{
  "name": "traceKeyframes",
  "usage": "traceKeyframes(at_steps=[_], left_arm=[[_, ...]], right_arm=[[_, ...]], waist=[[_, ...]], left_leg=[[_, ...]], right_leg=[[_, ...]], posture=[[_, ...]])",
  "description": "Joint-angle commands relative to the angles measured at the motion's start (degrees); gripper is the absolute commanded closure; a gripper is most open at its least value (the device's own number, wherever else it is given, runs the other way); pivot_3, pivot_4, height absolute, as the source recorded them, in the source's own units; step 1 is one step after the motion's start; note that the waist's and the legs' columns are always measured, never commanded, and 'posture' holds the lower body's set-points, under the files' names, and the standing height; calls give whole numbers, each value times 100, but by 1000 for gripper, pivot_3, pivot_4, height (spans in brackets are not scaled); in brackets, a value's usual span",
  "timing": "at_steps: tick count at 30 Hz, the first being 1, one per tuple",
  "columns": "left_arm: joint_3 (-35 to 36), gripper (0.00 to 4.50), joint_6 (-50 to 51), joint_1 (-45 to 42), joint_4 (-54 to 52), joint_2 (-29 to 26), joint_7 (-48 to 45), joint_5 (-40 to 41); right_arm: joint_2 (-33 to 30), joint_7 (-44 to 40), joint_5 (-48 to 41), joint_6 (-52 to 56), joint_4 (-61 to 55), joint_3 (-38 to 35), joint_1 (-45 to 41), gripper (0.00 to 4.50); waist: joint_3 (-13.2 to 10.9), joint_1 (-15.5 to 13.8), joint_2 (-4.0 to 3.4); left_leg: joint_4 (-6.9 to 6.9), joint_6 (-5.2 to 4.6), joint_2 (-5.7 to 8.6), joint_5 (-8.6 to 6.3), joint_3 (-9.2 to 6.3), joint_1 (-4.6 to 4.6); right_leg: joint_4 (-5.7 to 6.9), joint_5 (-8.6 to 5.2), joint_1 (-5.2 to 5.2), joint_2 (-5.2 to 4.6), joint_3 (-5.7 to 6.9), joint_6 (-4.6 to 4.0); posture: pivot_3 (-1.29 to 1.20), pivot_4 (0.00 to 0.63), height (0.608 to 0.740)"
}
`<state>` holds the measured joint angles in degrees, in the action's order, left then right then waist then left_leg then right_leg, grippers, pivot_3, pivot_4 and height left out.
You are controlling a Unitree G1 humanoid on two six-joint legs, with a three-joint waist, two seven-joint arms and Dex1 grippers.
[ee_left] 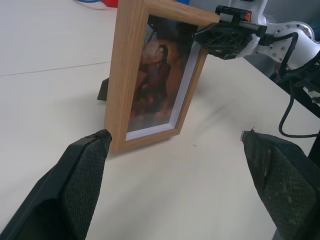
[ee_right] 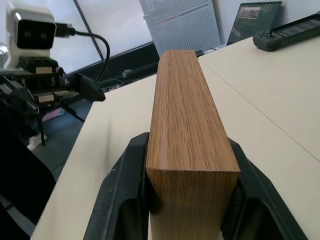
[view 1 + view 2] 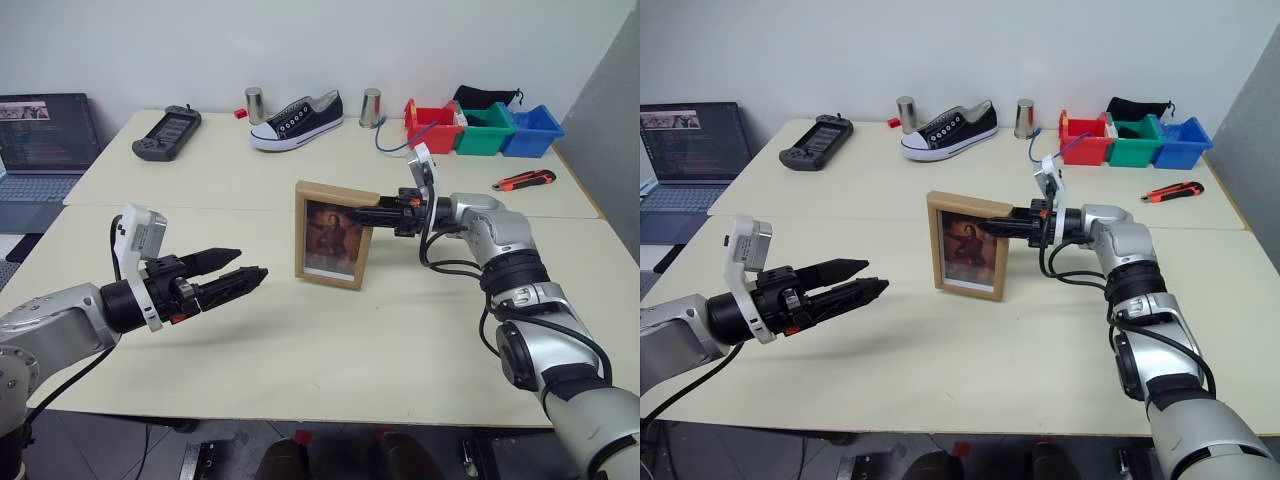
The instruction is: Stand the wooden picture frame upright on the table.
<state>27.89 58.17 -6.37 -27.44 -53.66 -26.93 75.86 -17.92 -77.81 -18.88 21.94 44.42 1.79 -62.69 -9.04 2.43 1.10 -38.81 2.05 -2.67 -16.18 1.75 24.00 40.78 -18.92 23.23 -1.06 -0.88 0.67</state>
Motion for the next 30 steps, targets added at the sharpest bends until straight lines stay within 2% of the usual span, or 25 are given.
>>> traceKeyframes(at_steps=[1, 12, 14, 15, 19, 25, 30], left_arm=[[205, 47, -68, 4, -194, -49, 51, 158], [-43, 47, -87, -127, -185, -26, 89, 100], [-85, 0, -91, -181, -146, -40, 80, 76], [-104, 0, -97, -225, -113, -41, 75, 67], [-134, 0, -93, -290, -71, -40, 49, 39], [-171, 0, -99, -334, -24, -24, 6, -22], [-198, 0, -89, -383, 51, -69, -106, -118]], right_arm=[[-4, -229, -12, -241, 178, -81, -382, 3046], [121, -214, 234, -435, 658, -22, -460, 3046], [130, -123, 277, -510, 746, -29, -509, 2492], [109, -137, 318, -560, 769, -3, -514, 2370], [56, -151, 414, -685, 849, 22, -525, 1343], [-49, -153, 506, -802, 873, 1, -466, 55], [-486, -284, 643, -832, 763, 36, -297, 55]], waist=[[0, 0, 0], [0, 1, 0], [0, 1, 0], [0, 1, 0], [0, 1, 0], [0, 6, 0], [0, 2, 0]], left_leg=[[0, 0, 0, 0, 0, 0], [0, 0, 0, 0, -2, 0], [-1, 0, 0, 0, -1, -1], [-1, 0, 0, 0, -1, -1], [-1, 0, 0, 0, -1, -1], [-1, 0, 0, 0, -1, -1], [-1, 0, 0, 0, -1, -1]], right_leg=[[0, 0, 0, 0, 0, 0], [1, 0, -1, 0, 1, 0], [1, 0, -1, 0, 0, 0], [1, 0, -1, 0, 1, 0], [1, 0, -1, 0, 0, 0], [1, 0, -1, 0, 0, 0], [0, 0, -1, 0, 0, 0]], posture=[[0, 150, 740], [0, 150, 740], [0, 150, 740], [0, 150, 740], [0, 150, 740], [0, 150, 740], [0, 150, 740]])
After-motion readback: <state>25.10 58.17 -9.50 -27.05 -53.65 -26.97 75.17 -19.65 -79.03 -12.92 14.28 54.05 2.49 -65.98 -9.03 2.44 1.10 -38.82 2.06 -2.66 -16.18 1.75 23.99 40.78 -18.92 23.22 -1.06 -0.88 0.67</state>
